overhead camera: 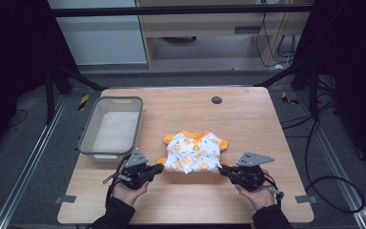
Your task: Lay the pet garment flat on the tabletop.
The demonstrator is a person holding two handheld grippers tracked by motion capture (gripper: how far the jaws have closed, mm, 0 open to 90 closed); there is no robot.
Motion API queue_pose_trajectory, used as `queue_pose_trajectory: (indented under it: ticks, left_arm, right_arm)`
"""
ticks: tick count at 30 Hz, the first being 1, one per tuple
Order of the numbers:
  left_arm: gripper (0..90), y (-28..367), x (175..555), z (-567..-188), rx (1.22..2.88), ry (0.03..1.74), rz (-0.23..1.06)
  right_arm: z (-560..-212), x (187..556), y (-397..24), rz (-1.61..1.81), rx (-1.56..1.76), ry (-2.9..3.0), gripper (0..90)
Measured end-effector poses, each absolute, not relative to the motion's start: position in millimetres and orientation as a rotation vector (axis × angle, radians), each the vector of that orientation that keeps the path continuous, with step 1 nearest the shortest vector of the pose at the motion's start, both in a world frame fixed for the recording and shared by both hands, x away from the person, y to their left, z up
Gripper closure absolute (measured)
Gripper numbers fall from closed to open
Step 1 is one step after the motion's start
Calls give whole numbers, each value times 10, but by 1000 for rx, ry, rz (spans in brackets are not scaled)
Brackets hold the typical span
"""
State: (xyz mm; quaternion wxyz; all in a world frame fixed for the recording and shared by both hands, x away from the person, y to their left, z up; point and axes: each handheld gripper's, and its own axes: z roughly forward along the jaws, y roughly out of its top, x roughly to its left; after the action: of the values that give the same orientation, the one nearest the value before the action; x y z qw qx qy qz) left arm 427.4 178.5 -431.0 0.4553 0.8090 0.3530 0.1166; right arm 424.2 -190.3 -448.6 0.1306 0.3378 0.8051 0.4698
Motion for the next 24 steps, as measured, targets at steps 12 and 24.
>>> queue_pose_trajectory:
  ticks: [12,24]
  left_arm:
    - [864,1678,4823,-4426,1957,1048,300]
    - [526,1751,4938,-4554,1913,1076,395]
  right_arm:
    - [-4522,4779,-1890,1328,1269,2248,827]
    - [-4696,4997,-1834,1182,1210,2176,697]
